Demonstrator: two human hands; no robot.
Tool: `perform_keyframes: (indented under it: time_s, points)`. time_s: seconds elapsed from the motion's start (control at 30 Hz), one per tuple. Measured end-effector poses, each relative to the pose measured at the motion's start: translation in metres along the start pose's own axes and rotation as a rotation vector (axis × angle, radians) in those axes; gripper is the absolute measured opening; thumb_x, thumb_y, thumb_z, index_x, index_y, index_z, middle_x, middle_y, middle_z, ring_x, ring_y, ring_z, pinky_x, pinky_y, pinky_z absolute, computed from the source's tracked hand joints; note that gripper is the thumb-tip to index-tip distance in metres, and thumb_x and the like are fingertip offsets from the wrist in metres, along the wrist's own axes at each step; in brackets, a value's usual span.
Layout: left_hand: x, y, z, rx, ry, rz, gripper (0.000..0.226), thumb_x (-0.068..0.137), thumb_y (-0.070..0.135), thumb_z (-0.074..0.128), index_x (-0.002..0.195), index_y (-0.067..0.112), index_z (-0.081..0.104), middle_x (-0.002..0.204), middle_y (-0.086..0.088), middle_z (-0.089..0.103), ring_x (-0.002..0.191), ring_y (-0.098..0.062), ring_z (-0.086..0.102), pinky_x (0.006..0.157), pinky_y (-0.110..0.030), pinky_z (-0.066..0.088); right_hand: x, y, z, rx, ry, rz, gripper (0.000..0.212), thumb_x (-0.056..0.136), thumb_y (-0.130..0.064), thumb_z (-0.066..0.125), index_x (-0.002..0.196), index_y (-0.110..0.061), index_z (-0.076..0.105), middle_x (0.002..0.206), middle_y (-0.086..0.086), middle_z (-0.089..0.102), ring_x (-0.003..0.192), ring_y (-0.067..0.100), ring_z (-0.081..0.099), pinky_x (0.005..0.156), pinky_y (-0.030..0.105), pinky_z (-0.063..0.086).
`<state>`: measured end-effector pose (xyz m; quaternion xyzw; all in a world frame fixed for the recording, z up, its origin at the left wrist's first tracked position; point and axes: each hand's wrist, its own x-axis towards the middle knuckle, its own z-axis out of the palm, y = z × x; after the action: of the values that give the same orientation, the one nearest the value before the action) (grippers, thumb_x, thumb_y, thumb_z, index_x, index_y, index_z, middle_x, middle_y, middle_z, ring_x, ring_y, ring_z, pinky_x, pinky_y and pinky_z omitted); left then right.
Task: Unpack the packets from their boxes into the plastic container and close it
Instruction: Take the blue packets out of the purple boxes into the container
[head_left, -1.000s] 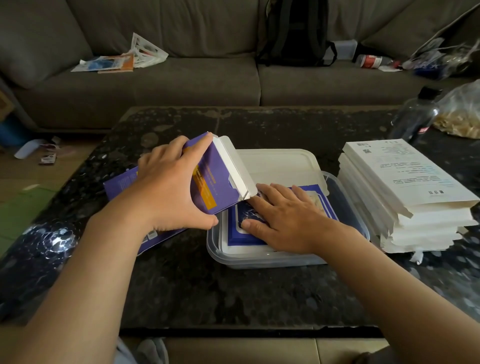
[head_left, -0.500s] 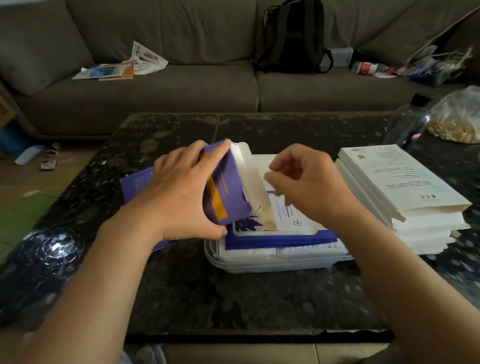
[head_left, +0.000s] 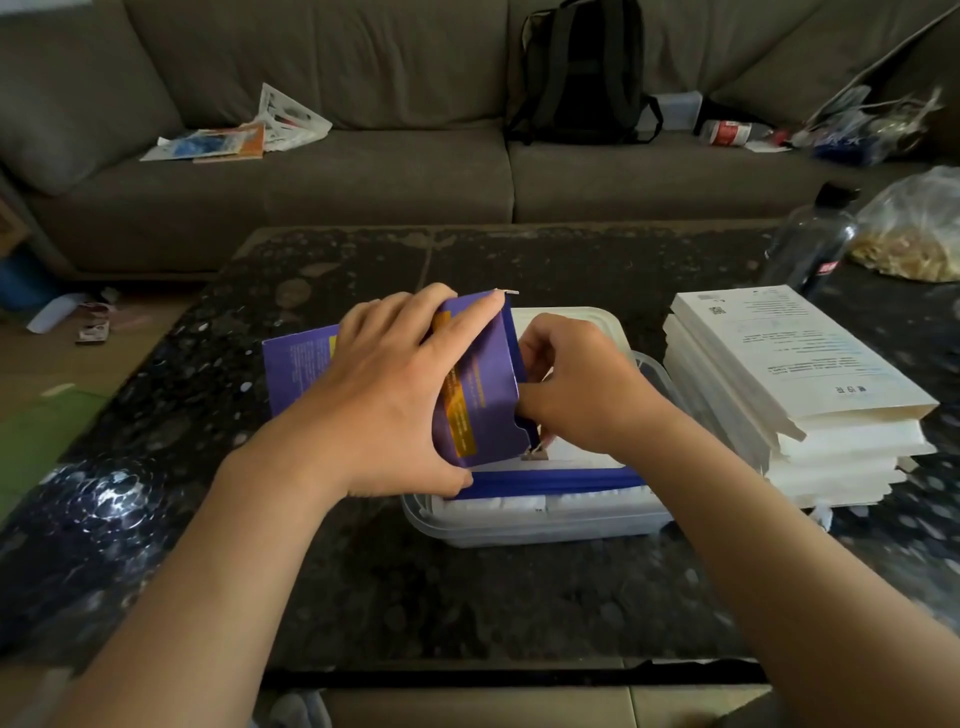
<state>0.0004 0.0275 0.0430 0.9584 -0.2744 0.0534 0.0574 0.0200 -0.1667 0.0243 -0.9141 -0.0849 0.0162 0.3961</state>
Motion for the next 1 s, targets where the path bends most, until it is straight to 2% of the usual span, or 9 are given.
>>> perform_keyframes:
  time_s: [0.17, 0.33, 0.5, 0.63, 0.73, 0.9, 1.0]
  points:
    - [0.0, -0.007, -0.001, -0.001, 0.011, -0.018, 0.135, 0.049, 0.071, 0.073, 0.156, 0.038, -0.002, 0.155, 0.007, 0.015, 0.143, -0.021, 0.021, 0.118, -0.046, 0.021, 0.0, 0.003, -0.004, 0.12, -0.01, -0.011, 0.017, 0.087, -0.025, 0.077, 0.099, -0.019, 0.067, 0.088, -0.005, 0.071, 0.082, 0.014, 0.07, 0.077, 0.037, 0.063]
    - [-0.002, -0.017, -0.003, 0.009, 0.011, -0.05, 0.136, 0.048, 0.074, 0.074, 0.155, 0.04, -0.004, 0.157, 0.006, 0.015, 0.145, -0.022, 0.02, 0.118, -0.049, 0.021, 0.002, 0.01, -0.014, 0.38, -0.04, 0.081, 0.025, 0.09, -0.019, 0.074, 0.113, -0.016, 0.065, 0.102, 0.003, 0.076, 0.091, 0.017, 0.075, 0.081, 0.041, 0.064]
    - [-0.006, -0.024, -0.003, -0.008, 0.001, -0.084, 0.137, 0.044, 0.076, 0.069, 0.155, 0.042, -0.003, 0.154, 0.009, 0.016, 0.142, -0.02, 0.021, 0.118, -0.046, 0.021, 0.007, 0.018, -0.022, 0.625, -0.014, 0.174, 0.021, 0.089, -0.009, 0.074, 0.107, -0.009, 0.062, 0.104, 0.014, 0.076, 0.091, 0.03, 0.076, 0.085, 0.054, 0.06]
    - [-0.008, -0.027, -0.005, -0.031, -0.002, -0.096, 0.136, 0.044, 0.074, 0.07, 0.155, 0.043, -0.003, 0.153, 0.011, 0.015, 0.141, -0.018, 0.02, 0.118, -0.044, 0.02, 0.009, 0.023, -0.026, 0.769, 0.0, 0.22, 0.02, 0.09, -0.006, 0.071, 0.108, -0.009, 0.061, 0.108, 0.013, 0.076, 0.093, 0.027, 0.076, 0.082, 0.048, 0.062]
    - [-0.008, -0.027, -0.004, -0.04, -0.02, -0.089, 0.136, 0.045, 0.073, 0.07, 0.154, 0.044, -0.006, 0.153, 0.011, 0.013, 0.142, -0.017, 0.019, 0.118, -0.044, 0.019, 0.007, 0.024, -0.03, 0.834, -0.075, 0.228, 0.026, 0.092, -0.003, 0.067, 0.116, -0.013, 0.063, 0.108, 0.009, 0.076, 0.096, 0.025, 0.076, 0.076, 0.042, 0.063]
    - [-0.008, -0.033, -0.004, -0.051, -0.017, -0.105, 0.137, 0.046, 0.073, 0.074, 0.154, 0.044, -0.006, 0.153, 0.013, 0.012, 0.143, -0.017, 0.017, 0.118, -0.044, 0.018, 0.009, 0.027, -0.037, 0.877, -0.029, 0.181, 0.036, 0.094, 0.008, 0.057, 0.123, -0.011, 0.065, 0.11, 0.015, 0.076, 0.1, 0.033, 0.074, 0.083, 0.053, 0.06]
    - [-0.009, -0.039, -0.005, -0.033, -0.007, -0.132, 0.14, 0.046, 0.073, 0.079, 0.154, 0.043, -0.005, 0.154, 0.01, 0.014, 0.143, -0.019, 0.019, 0.117, -0.045, 0.019, 0.009, 0.031, -0.045, 0.894, 0.027, 0.185, 0.036, 0.094, 0.008, 0.056, 0.123, -0.012, 0.065, 0.109, 0.014, 0.076, 0.097, 0.032, 0.075, 0.076, 0.05, 0.062]
